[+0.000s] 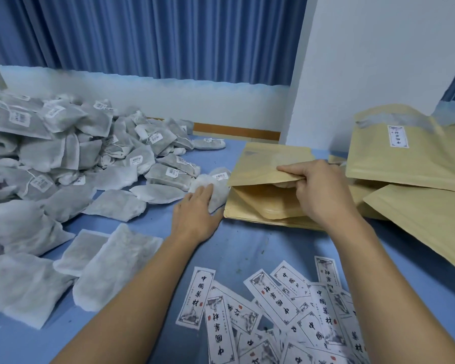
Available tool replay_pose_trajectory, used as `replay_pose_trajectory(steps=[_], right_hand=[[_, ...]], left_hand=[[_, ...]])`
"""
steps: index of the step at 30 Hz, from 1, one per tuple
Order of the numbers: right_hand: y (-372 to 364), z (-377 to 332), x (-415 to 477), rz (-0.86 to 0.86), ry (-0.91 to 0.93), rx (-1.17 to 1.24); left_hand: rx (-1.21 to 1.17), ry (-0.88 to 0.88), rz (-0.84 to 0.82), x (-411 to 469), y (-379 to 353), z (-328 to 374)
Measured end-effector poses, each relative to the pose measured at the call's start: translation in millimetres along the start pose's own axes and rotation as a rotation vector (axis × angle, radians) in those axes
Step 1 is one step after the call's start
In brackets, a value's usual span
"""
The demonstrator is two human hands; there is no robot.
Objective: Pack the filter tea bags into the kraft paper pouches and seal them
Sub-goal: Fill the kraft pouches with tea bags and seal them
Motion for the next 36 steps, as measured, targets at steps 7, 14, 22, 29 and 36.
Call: replay_pose_trajectory(steps=[7, 14, 22, 29, 36], right_hand=[[-6, 7, -5, -0.035, -0.011, -0.018], [-3, 1, -6, -0.007, -0.01, -0.034], [2, -12, -6, -0.132, -0.001, 0.164], [4, -2, 4, -0.05, -0.014, 0.088], [2, 13, 7, 0.057, -0.067, 0.091]], left_hand=[[-0.087, 0.1, 0.278, -11, 19, 7], [-0.348, -0.696, 0.768, -80, 69, 93], [0.099, -0.352, 0.136, -44, 6, 139], [-0.267, -0.104, -0.052, 32, -17, 148], [-0.107, -0.782, 0.06, -27, -6, 176]])
Point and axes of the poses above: each hand's wrist, its own x-axis towards the middle knuckle, its own y-axis out of the back of the hand, z = x × y, the point moved 7 cm from there along x, towards the middle knuckle, and after that the axes turned 3 degrees about z, right-handed, at the moved point
